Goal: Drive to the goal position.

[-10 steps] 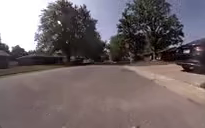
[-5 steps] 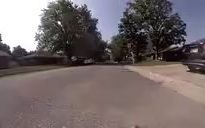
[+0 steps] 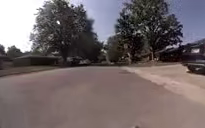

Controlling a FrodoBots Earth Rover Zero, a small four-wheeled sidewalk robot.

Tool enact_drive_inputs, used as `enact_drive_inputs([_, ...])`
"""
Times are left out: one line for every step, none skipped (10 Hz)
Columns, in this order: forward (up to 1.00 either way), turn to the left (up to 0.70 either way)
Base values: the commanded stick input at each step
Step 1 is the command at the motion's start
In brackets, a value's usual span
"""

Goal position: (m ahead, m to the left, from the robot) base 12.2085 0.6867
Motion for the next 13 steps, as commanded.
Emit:
enact_drive_inputs([0.66,0.03])
enact_drive_inputs([0.66,0.03])
enact_drive_inputs([0.66,0.03])
enact_drive_inputs([0.66,0.03])
enact_drive_inputs([0.66,0.03])
enact_drive_inputs([0.66,0.03])
enact_drive_inputs([0.66,0.03])
enact_drive_inputs([0.66,0.02])
enact_drive_inputs([0.66,-0.12])
enact_drive_inputs([0.66,-0.27])
enact_drive_inputs([0.66,-0.13])
enact_drive_inputs([0.66,0.01])
enact_drive_inputs([0.66,0.03])
